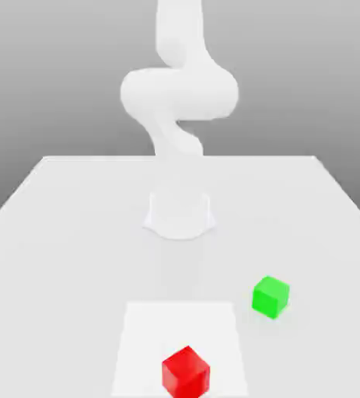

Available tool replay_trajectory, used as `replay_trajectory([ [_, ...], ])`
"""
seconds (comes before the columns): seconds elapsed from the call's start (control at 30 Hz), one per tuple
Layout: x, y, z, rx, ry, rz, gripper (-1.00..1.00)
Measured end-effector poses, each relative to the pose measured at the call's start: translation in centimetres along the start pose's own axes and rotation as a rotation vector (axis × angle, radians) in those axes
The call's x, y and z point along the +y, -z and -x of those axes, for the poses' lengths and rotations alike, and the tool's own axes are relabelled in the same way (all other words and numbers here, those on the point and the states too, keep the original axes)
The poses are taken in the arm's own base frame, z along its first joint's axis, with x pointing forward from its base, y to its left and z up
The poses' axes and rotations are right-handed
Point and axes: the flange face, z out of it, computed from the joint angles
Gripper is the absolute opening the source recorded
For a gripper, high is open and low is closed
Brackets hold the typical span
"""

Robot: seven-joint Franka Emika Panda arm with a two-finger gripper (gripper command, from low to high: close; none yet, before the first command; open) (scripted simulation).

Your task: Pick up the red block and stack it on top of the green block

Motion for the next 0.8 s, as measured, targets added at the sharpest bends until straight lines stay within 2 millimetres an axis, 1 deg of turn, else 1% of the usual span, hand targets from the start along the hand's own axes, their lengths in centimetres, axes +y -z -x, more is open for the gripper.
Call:
replay_trajectory([
  [0.1, 0.0, -6.2, 0.7, -0.017, -0.082, 0.104, 0.0],
  [0.2, 0.7, -12.1, 1.6, -0.035, -0.16, 0.197, 0.0],
  [0.3, 2.1, -17.8, 2.8, -0.055, -0.24, 0.284, 0.0],
  [0.43, 4.7, -24.8, 4.9, -0.089, -0.347, 0.392, 0.0],
  [0.53, 7.0, -29.5, 6.9, -0.118, -0.431, 0.466, 0.0],
  [0.63, 9.7, -33.7, 9.1, -0.152, -0.52, 0.537, 0.0],
  [0.7, 11.4, -36.1, 10.9, -0.177, -0.58, 0.581, 0.0],
  [0.8, 13.8, -39.3, 13.9, -0.221, -0.671, 0.643, 0.0],
])
